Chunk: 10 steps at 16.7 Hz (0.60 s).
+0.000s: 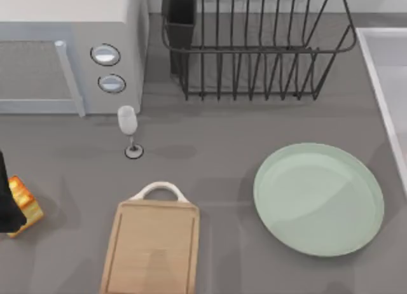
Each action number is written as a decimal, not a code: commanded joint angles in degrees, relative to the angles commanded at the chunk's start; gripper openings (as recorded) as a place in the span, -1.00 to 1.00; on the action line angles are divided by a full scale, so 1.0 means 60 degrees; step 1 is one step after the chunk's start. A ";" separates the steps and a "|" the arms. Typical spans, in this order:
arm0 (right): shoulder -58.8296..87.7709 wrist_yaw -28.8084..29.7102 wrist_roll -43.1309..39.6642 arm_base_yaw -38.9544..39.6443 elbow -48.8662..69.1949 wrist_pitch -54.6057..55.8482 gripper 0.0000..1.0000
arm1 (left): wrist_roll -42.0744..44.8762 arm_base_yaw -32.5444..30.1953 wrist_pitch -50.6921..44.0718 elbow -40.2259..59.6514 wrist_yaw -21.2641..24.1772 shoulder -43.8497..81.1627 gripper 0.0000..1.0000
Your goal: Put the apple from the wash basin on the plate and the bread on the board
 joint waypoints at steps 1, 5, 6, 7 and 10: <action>0.0000 0.0000 0.0000 0.0000 0.0000 0.0000 0.55 | 0.0000 0.0000 0.0000 0.0000 0.0000 0.0000 1.00; 0.0000 0.0000 0.0000 0.0000 0.0000 0.0000 -0.06 | 0.0000 0.0000 0.0000 0.0000 0.0000 0.0000 1.00; 0.0000 0.0000 0.0000 0.0000 0.0000 0.0000 -0.21 | 0.0000 0.0000 0.0000 0.0000 0.0000 0.0000 1.00; 0.0000 0.0000 0.0000 0.0000 0.0000 0.0000 -0.36 | 0.0000 0.0000 0.0000 0.0000 0.0000 0.0000 1.00; 0.0000 0.0000 0.0000 0.0000 0.0000 0.0000 -0.81 | 0.0000 0.0000 0.0000 0.0000 0.0000 0.0000 1.00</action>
